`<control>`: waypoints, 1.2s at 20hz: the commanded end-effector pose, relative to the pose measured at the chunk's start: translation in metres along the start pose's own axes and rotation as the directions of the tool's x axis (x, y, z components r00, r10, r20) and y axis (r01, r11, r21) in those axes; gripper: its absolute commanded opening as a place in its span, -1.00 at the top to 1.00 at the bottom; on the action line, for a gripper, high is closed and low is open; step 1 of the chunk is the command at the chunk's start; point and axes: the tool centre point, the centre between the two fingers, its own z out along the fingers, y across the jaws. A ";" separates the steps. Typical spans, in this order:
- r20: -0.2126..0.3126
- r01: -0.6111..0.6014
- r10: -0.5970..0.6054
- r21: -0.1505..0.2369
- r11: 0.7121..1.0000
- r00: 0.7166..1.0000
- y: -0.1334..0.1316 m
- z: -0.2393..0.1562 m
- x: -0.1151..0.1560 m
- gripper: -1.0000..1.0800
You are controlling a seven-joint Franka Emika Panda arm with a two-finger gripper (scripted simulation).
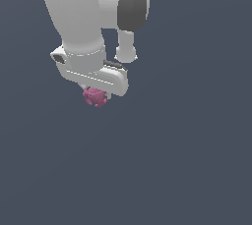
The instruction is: Pick up the object and move it to a goal position.
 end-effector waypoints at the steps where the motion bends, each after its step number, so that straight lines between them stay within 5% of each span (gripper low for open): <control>1: 0.001 0.000 0.000 0.000 1.000 1.000 -0.001 -0.024 0.005 1.00; 14: 0.001 0.001 -0.001 0.000 1.000 1.000 -0.006 -0.112 0.028 1.00; 24: 0.001 0.001 -0.001 0.000 1.000 1.000 -0.008 -0.144 0.037 1.00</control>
